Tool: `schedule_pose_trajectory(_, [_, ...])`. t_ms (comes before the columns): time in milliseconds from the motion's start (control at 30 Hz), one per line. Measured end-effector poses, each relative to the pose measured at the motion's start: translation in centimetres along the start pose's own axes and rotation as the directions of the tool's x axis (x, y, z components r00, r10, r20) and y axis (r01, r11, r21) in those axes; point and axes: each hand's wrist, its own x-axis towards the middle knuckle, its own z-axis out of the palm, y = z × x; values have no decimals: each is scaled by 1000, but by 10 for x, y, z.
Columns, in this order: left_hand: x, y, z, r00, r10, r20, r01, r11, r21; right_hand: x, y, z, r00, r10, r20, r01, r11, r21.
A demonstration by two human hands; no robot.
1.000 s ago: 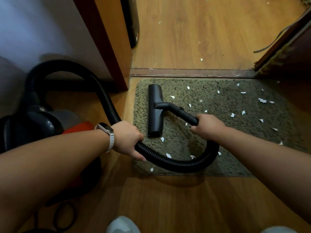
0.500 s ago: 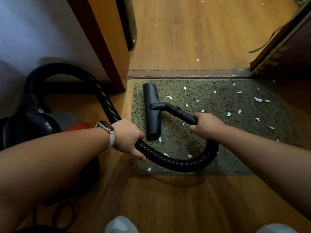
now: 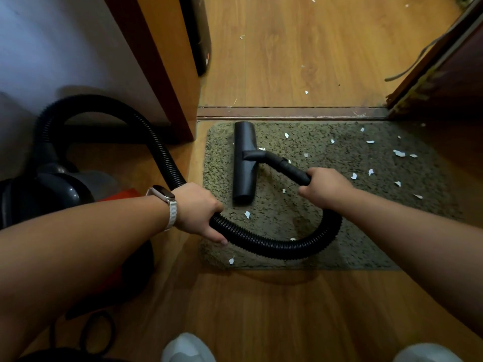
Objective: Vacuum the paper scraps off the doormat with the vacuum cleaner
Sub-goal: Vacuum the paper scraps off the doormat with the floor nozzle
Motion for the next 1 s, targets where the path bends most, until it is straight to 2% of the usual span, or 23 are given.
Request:
schedule_pose_trajectory(100, [1, 2, -5, 1000, -23, -6, 23, 1000, -18, 4, 7, -6, 999, 35, -34, -34, 999, 35])
schedule_pose_trajectory(200, [-2, 2, -7, 1000, -22, -17, 21, 1000, -19, 5, 5, -6, 999, 37, -8, -37, 999, 39])
schedule_pose_trajectory(500, [-6, 0, 2, 998, 12, 54, -12, 1000, 6, 1, -15, 7, 993, -68, 93, 68, 998, 2])
schedule_pose_trajectory(767, [16, 5, -2, 1000, 25, -7, -25, 999, -42, 6, 8, -12, 994, -45, 104, 53, 996, -73])
schedule_pose_trajectory(1000, [39, 6, -7, 997, 21, -73, -25, 998, -57, 12, 40, -19, 997, 25, 71, -23, 999, -40])
